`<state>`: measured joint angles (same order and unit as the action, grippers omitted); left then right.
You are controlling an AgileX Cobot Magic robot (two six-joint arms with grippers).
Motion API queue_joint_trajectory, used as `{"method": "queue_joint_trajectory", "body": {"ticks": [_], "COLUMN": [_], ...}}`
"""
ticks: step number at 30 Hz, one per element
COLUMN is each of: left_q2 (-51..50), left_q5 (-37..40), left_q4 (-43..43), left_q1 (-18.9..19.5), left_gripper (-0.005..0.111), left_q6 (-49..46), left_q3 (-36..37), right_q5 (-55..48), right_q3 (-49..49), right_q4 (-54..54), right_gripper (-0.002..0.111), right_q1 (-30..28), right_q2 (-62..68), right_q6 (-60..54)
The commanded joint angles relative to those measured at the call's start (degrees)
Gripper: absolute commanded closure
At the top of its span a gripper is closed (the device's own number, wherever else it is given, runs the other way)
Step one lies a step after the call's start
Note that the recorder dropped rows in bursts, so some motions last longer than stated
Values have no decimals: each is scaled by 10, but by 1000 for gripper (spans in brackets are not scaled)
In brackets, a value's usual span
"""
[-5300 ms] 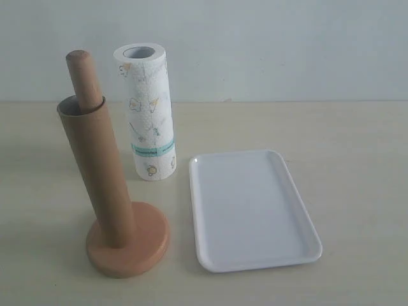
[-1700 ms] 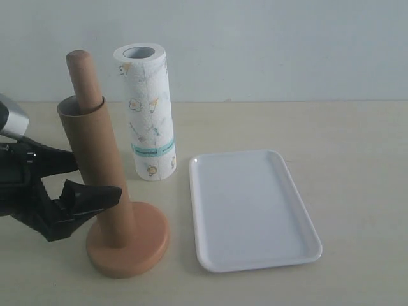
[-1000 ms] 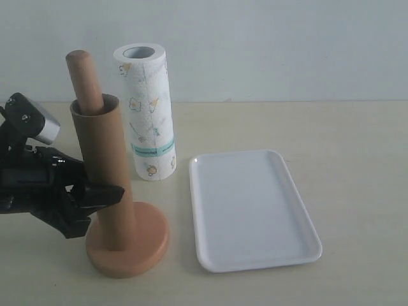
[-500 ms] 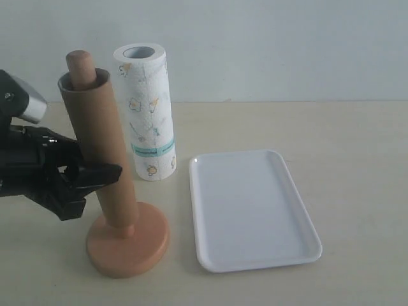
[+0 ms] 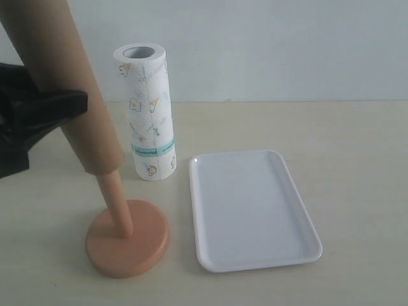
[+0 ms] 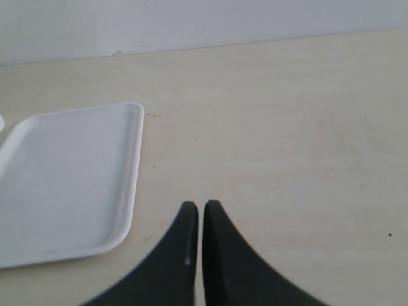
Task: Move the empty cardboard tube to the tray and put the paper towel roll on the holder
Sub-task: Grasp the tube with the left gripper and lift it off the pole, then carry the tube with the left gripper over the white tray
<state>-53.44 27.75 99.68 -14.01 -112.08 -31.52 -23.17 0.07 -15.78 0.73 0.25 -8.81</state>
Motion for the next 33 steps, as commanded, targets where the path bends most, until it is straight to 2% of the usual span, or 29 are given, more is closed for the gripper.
{"method": "queue_joint_trajectory", "body": {"ticks": [1,23,27,33], "left_q2": [31,50,50,25], "left_q5": [8,61,71,146], "left_q4": [3,1,-42,-154], "left_q1": [-4,-4,-4,-4], "left_gripper": [103,103,103,103], "left_q6": [29,108,174,350], "left_q3": [-28,-173,-201,-249], "right_q5": [2,2,2,2], "right_q3": [-1,-1,-1,-1], "right_q4": [-1,-1,-1,-1], "right_gripper": [106,106,106,106], "right_q1": [-2,-2,-2,-2], "right_q2": [-3,-3,-3,-3], "right_q6": [-1,-1,-1,-1]}}
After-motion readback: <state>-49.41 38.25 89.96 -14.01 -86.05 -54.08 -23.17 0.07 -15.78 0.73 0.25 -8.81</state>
